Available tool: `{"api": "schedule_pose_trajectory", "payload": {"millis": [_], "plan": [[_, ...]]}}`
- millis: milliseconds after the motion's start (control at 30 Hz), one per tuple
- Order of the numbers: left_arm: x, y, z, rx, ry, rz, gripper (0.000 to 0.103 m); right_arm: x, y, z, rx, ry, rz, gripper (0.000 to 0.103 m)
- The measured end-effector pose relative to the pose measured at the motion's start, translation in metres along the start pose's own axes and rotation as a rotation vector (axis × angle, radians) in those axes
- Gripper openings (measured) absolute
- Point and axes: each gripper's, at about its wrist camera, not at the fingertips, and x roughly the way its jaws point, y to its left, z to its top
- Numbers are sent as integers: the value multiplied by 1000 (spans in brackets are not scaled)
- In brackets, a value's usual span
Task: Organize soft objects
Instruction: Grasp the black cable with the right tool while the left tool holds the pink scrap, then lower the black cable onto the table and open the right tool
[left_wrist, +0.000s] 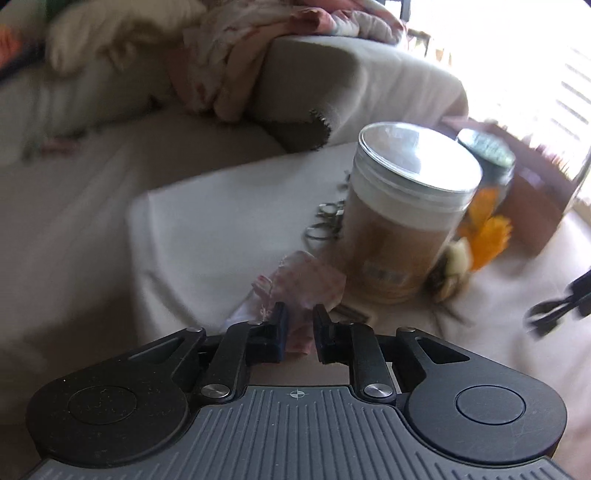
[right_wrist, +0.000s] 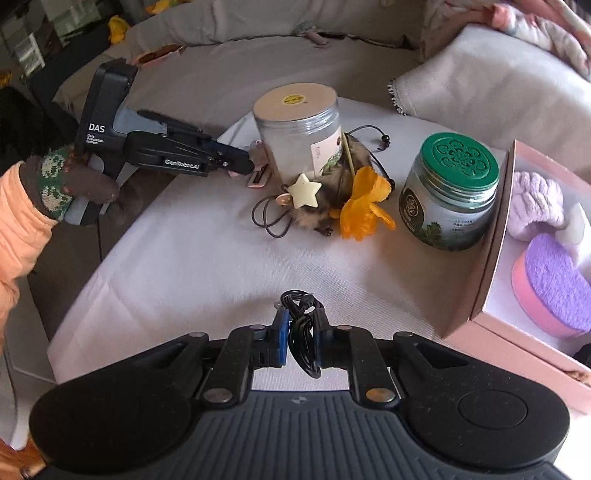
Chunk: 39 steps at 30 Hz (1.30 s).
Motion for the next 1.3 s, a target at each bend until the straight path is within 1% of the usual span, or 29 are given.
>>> {"api": "schedule_pose_trajectory", "payload": {"millis": [67, 100, 167, 233, 267, 300, 333, 367, 400, 433, 467, 500, 567, 600, 633, 667, 700, 800, 867, 933, 967, 1000, 1067, 1133, 1167, 1233, 1300], "plan": [[4, -5, 2, 35, -21, 94, 20, 4, 6, -4, -34, -1, -16, 13], [4, -4, 3, 26, -32, 112, 20, 7, 8, -5, -49, -1, -22, 13], [2, 3, 8, -26, -65, 90, 20, 12, 12, -10, -84, -15, -43, 13], [-4, 11, 12, -71, -90, 26, 20, 15, 19, -15, -124, -31, -81, 14], [-7, 14, 16, -90, -104, -5, 20, 16, 20, -17, -134, -36, -91, 20], [-12, 19, 17, -113, -122, -30, 20, 16, 21, -19, -144, -40, -95, 33], [-17, 21, 19, -125, -138, -29, 21, 15, 20, -22, -147, -45, -94, 42], [-18, 24, 18, -130, -147, -4, 21, 14, 20, -25, -145, -55, -91, 56], [-17, 30, 19, -145, -140, 31, 20, 13, 20, -27, -141, -69, -88, 61], [-14, 37, 20, -174, -126, 43, 20, 11, 20, -30, -136, -89, -83, 61], [-8, 46, 20, -219, -109, 31, 21, 11, 19, -31, -134, -98, -75, 61], [-2, 57, 19, -280, -92, 1, 21, 10, 19, -33, -129, -105, -64, 61], [9, 74, 14, -398, -63, -86, 21, 10, 19, -35, -113, -115, -43, 62], [13, 80, 10, -440, -61, -144, 21, 11, 19, -36, -102, -120, -36, 62], [13, 82, 8, -448, -64, -181, 21, 11, 18, -38, -90, -128, -32, 62], [12, 82, 6, -438, -59, -203, 21, 12, 17, -39, -79, -136, -30, 63], [10, 77, 5, -405, -51, -217, 21, 12, 15, -42, -68, -144, -27, 65], [0, 55, -2, -286, -30, -233, 22, 17, 10, -45, -54, -136, -4, 66], [-3, 37, -4, -207, -23, -220, 22, 19, 10, -46, -58, -121, -4, 66], [-8, 19, -9, -134, -24, -187, 22, 24, 11, -46, -66, -114, -19, 66], [-8, 11, -10, -114, -26, -168, 22, 26, 11, -46, -67, -112, -23, 66], [-9, 5, -11, -108, -30, -139, 22, 27, 11, -46, -66, -110, -23, 66], [-7, -1, -13, -142, -25, -100, 22, 30, 9, -45, -61, -108, -26, 66], [-10, -8, -12, -161, 8, -79, 22, 31, 7, -44, -53, -108, -35, 65], [-15, -12, -12, -149, 27, -77, 22, 31, 6, -43, -49, -109, -37, 65], [-20, -18, -12, -95, 68, -103, 23, 30, 3, -43, -38, -113, -37, 65], [-25, -25, -16, -60, 74, -129, 24, 30, 0, -42, -32, -115, -35, 65]]}}
